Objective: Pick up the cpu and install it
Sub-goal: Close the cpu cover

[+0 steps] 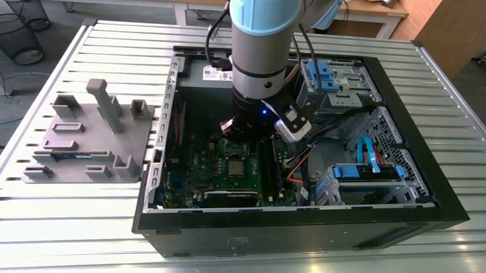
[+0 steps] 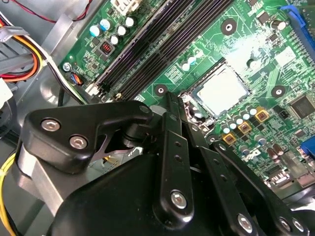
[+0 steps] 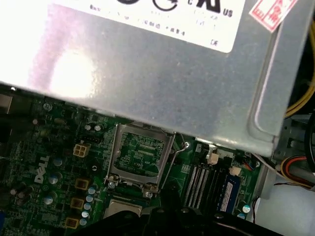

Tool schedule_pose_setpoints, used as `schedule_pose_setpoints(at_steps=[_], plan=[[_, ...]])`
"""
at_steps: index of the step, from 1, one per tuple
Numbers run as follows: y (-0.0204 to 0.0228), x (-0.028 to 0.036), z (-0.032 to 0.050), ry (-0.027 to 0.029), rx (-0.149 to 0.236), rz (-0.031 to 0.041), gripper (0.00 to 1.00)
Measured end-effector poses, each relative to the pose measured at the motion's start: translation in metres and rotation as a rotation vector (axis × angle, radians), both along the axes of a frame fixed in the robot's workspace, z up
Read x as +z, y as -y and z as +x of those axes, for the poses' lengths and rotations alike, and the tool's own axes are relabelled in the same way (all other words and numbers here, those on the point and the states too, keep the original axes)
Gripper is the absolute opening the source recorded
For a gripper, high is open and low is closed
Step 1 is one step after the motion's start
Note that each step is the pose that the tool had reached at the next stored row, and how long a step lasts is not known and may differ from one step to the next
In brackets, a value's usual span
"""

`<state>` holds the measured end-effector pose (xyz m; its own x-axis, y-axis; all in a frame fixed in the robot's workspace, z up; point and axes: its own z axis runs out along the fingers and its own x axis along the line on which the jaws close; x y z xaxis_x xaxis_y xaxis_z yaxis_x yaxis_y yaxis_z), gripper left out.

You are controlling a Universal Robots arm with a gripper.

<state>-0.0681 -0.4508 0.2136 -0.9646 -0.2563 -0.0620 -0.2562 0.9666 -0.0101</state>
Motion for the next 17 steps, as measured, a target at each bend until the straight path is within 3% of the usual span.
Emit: schedule_pose_setpoints(at_steps=[6,17], plan=[[-0.0057,-0.0001,0.0001,0.0,0.0,0.0004,0.11],[-0.0104,0.0002,0.0087,-0.0003,0.004,0.0001,0.11]])
